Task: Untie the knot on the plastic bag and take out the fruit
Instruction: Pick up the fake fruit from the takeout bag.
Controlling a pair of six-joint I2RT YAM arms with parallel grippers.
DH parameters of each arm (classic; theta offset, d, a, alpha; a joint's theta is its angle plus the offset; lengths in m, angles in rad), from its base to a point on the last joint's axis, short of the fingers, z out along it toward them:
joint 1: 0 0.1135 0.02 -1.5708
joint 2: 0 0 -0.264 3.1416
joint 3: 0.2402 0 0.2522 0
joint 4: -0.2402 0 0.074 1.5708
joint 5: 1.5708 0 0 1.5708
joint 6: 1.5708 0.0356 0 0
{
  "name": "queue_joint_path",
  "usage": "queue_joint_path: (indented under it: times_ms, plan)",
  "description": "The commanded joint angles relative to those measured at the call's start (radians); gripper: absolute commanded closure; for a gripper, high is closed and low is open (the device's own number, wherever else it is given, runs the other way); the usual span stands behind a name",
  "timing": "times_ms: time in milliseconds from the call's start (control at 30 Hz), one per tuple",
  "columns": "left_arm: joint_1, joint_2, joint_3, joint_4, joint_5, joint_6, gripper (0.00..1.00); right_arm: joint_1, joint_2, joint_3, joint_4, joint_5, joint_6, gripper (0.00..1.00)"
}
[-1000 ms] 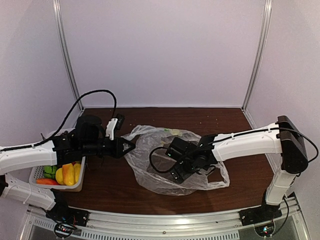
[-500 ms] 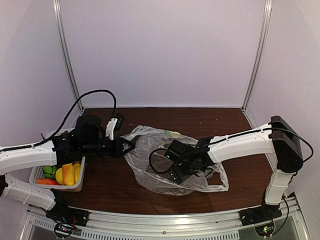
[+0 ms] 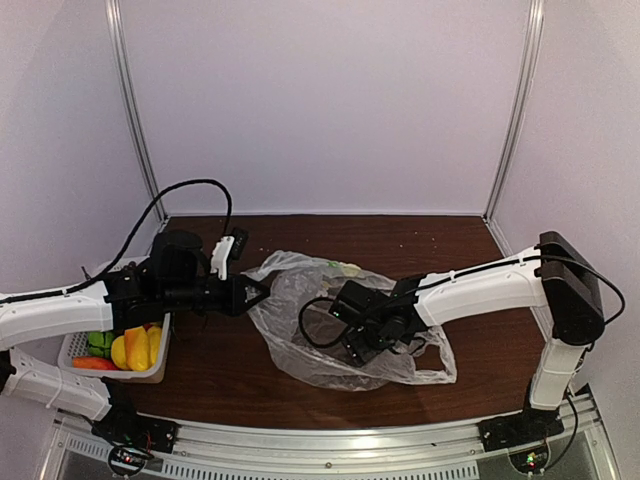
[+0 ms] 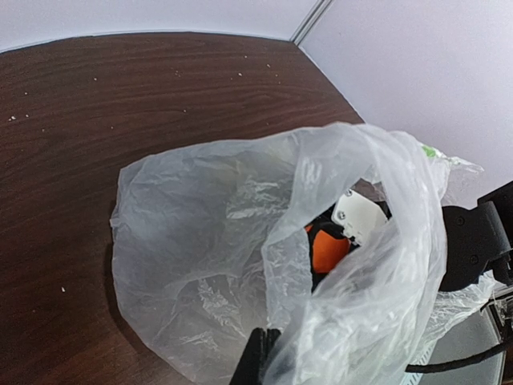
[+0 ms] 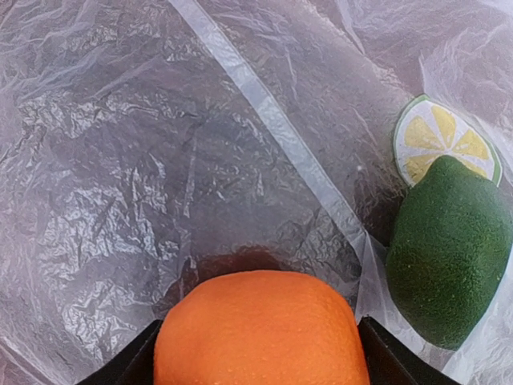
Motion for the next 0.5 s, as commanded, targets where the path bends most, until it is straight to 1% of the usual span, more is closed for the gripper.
queue_joint_path:
  times_ms: [0, 133, 300, 467]
  plan:
    - [-0.005, -0.01, 0.004, 0.004, -0.007, -0.007, 1.0, -0.005, -0.025, -0.004, 0.008, -0.005, 0.006, 0.24]
    - [-0.006, 0.003, 0.012, 0.006, 0.005, -0.005, 1.0, -0.002, -0.103, -0.01, 0.06, -0.066, -0.013, 0.25]
    - [-0.005, 0.031, 0.036, 0.007, 0.013, 0.003, 1.0, 0.005, -0.221, -0.018, 0.168, -0.146, -0.051, 0.25]
    - [-0.005, 0.054, 0.059, 0.008, 0.023, 0.012, 1.0, 0.009, -0.305, -0.048, 0.281, -0.242, -0.076, 0.25]
